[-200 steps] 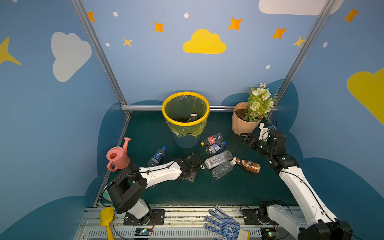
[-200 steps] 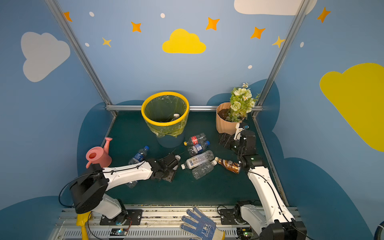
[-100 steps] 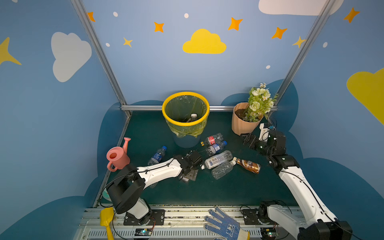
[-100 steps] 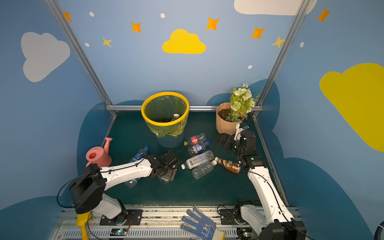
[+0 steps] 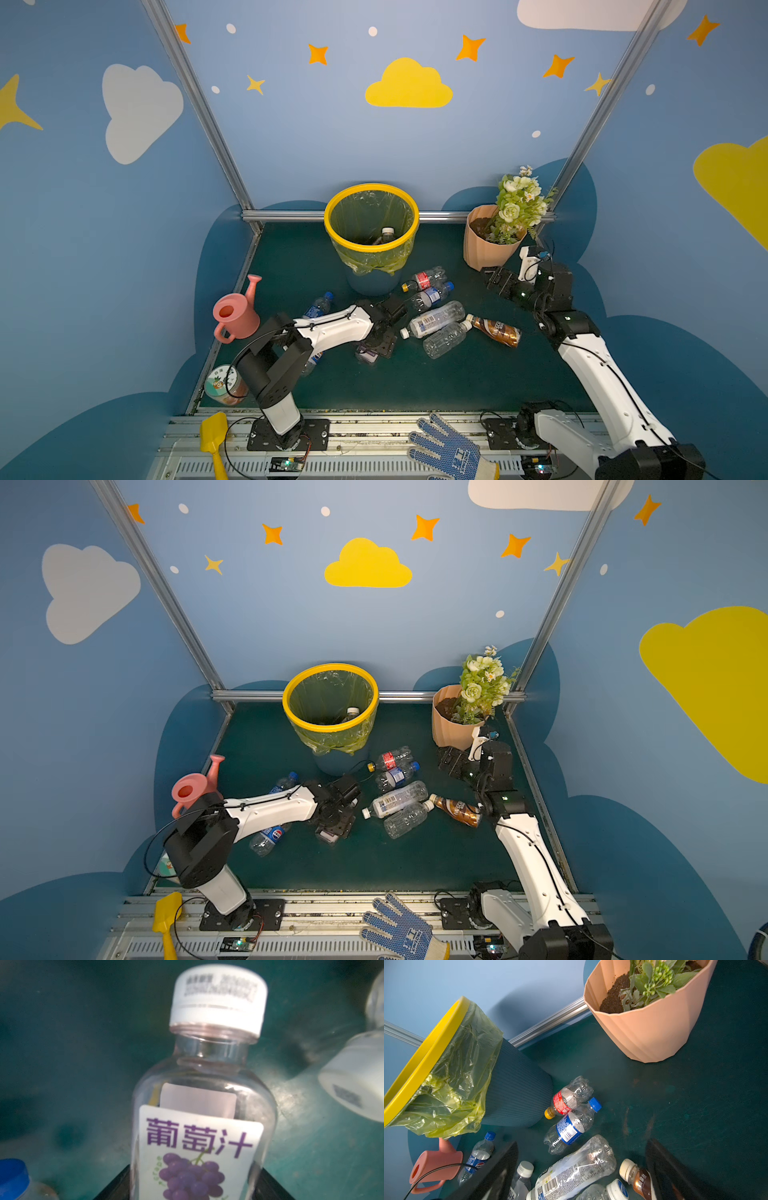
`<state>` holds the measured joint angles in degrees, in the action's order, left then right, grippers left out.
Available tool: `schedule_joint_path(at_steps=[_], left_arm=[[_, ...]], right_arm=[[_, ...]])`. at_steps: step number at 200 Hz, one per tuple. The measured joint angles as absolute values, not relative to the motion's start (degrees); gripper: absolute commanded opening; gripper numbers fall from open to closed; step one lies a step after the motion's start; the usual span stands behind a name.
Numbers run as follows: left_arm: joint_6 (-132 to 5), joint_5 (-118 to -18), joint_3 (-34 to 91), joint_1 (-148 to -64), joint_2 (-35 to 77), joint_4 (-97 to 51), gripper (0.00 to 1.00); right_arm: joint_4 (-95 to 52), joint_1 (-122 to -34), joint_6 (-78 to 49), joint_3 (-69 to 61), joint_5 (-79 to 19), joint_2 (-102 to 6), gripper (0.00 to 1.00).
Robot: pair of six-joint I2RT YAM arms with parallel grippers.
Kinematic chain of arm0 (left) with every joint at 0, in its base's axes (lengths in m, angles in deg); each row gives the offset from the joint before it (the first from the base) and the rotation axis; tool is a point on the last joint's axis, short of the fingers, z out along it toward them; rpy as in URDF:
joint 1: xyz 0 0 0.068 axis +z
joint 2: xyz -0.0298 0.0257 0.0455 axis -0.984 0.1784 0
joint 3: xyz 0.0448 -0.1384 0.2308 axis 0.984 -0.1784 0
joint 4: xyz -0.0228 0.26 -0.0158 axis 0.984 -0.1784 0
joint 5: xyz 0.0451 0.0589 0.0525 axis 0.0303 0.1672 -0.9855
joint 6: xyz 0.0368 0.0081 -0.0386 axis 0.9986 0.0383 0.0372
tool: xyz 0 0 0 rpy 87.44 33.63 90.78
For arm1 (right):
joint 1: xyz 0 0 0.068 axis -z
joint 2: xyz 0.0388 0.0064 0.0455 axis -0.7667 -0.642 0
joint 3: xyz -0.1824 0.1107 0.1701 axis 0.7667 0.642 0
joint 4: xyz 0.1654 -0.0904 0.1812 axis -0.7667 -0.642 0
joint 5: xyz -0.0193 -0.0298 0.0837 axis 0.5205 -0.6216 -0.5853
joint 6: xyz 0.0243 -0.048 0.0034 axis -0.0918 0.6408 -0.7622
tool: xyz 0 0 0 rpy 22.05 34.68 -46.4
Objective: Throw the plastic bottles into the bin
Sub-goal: 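Close the left gripper on the purple grape-label bottle, then lift the grape-label bottle and swing it over the yellow bin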
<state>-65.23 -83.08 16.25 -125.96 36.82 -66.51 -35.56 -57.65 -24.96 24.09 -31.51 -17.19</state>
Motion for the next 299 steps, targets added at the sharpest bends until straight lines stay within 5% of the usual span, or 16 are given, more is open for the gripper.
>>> schedule_joint_path(at_steps=[87, 212, 299], left_arm=[[-64.4, -81.2, 16.3, -125.9, 38.0, -66.8, 0.59], [-58.5, -96.7, 17.1, -135.4, 4.2, -59.0, 0.57], [-29.1, -111.3, 24.1, -137.2, -4.9, -33.6, 0.56]], right_arm=[[-35.6, -57.6, -24.8, 24.1, -31.5, -17.2, 0.93], [-35.5, -57.3, -25.0, 24.4, -31.5, -18.0, 0.93], [-35.5, -57.3, -25.3, 24.4, -32.0, -18.5, 0.93]])
